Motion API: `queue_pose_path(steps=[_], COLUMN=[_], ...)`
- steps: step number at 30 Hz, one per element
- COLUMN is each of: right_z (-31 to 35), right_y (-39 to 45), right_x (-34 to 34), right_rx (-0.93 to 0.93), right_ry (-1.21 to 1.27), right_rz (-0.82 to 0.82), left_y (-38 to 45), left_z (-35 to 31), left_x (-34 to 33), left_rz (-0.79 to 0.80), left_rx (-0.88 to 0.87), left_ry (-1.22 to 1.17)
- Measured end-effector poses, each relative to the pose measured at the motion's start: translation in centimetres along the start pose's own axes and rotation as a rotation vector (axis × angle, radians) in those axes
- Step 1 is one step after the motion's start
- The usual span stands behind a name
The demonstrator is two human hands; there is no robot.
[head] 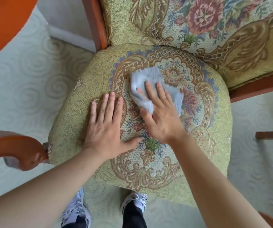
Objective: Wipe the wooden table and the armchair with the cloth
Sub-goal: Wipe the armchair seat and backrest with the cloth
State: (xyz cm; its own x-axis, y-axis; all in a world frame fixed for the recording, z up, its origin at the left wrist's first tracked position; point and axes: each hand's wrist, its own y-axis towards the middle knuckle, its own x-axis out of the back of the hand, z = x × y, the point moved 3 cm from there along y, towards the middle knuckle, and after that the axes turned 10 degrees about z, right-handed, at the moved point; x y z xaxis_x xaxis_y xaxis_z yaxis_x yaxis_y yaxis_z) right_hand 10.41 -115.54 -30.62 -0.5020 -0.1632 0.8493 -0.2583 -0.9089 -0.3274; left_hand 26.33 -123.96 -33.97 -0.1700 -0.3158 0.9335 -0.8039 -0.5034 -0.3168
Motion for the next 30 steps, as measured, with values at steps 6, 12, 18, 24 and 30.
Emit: queue_pose_path(steps=[6,12,18,24,30], right_z=[0.7,1.1,1.1,0.6,-0.2], right_y=[-10.5,-8.7,1.3,4.1,-7.5], right_x=[-4.0,-3.7,-0.1,0.9,-3.4], right_rx=[0.005,-0.041,-0.031,-0.017,-0.083], right_ry=[0.049,0.091,0.003,-0.011,-0.045], right_rz=[0.045,0.039,-0.019,-0.070,-0.095], left_y=[-0.2,-0.5,-0.6,-0.7,-0.3], left_z=[0.4,0.4,0.3,0.2,0.6], left_x=[-0.3,-0.3,-0.3,-0.1,0.0], left_rz=[-0.015,-0.047,-0.047,-0.044,-0.051], left_rx=[-0.023,-0.026,-0.012,-0.019,-0.066], left_ry=[0.018,0.005,0.022,0.035,0.035])
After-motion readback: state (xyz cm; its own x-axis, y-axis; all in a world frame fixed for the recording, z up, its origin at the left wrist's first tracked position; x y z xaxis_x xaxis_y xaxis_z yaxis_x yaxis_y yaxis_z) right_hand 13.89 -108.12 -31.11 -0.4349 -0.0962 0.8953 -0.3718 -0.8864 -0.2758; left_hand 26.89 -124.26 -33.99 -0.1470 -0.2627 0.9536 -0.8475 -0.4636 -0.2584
